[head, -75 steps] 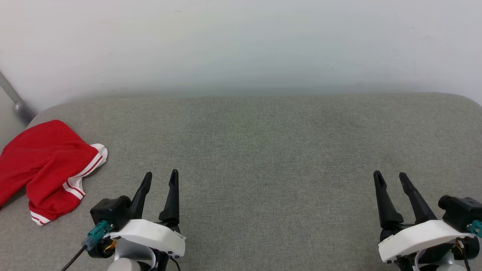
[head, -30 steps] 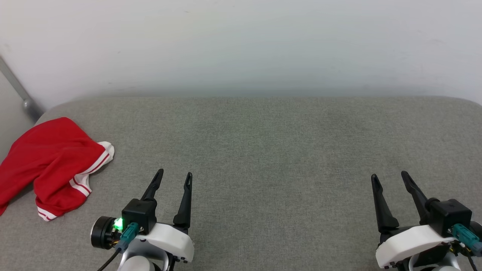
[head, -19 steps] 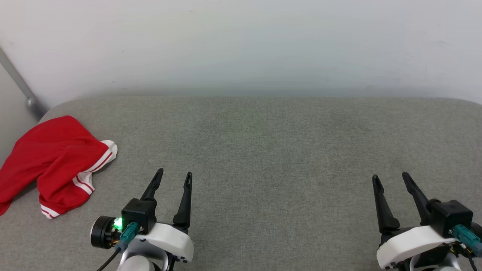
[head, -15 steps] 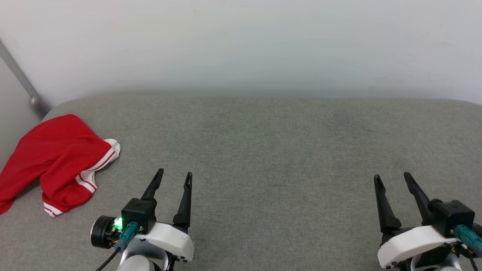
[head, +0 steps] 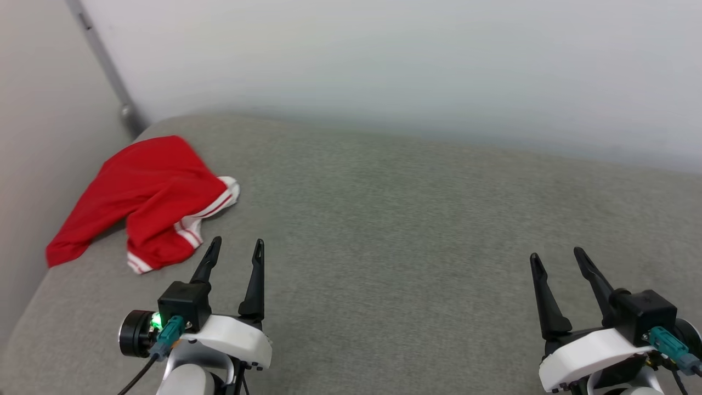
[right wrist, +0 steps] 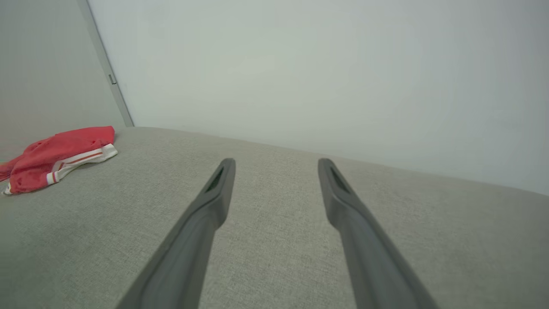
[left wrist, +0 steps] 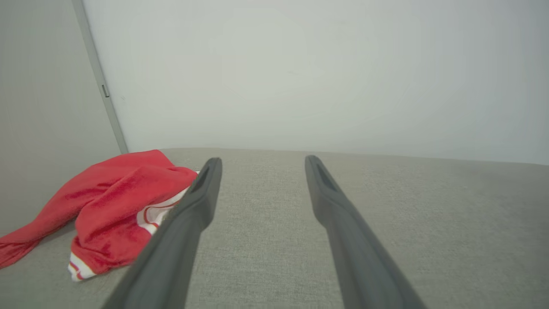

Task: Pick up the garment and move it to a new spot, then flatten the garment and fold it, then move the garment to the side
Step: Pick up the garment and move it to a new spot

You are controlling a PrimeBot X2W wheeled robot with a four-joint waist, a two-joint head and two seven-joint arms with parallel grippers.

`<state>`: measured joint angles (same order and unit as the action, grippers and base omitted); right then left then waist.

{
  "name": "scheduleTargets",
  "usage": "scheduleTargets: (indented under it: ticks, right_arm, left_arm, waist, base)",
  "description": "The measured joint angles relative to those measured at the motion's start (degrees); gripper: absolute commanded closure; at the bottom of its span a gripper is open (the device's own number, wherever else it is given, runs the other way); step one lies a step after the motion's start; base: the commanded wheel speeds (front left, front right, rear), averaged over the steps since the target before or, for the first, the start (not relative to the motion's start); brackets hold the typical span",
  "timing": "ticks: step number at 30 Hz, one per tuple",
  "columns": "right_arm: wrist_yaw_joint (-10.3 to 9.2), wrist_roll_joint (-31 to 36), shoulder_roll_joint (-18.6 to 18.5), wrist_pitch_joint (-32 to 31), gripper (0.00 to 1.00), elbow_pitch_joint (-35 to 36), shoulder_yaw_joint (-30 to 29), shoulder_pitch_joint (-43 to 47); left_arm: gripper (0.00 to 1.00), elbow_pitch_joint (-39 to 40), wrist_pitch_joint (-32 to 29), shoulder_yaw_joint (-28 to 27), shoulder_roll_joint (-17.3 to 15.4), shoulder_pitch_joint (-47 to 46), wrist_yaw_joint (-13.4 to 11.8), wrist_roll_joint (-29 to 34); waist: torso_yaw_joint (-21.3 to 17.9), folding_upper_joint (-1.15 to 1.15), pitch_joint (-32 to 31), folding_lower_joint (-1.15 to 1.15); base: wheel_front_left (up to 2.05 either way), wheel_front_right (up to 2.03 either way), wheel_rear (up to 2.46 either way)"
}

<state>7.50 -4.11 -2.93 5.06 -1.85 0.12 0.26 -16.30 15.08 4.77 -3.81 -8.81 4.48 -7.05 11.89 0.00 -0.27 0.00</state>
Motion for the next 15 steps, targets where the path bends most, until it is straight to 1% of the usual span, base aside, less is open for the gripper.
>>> scheduleTargets:
  ticks: [9, 15]
  right_arm:
    - [0.00, -0.77, 0.01, 0.27, 0.00, -0.24, 1.72, -1.29]
    - [0.00, -1.16, 0.01, 0.46, 0.00, -0.25, 2.82, -1.96]
  left_arm:
    - [0.00, 0.46, 0.00, -2.21, -0.43, -0.34, -0.03, -0.80]
    - [0.00, 0.67, -0.01, -3.54, -0.30, -0.25, -0.02, -1.92]
  waist:
    - [8.31, 0.00, 0.74, 0.00]
    - [12.67, 0.00, 1.17, 0.00]
  base:
    - [0.00, 0.00, 0.00]
    - [0.00, 0.00, 0.00]
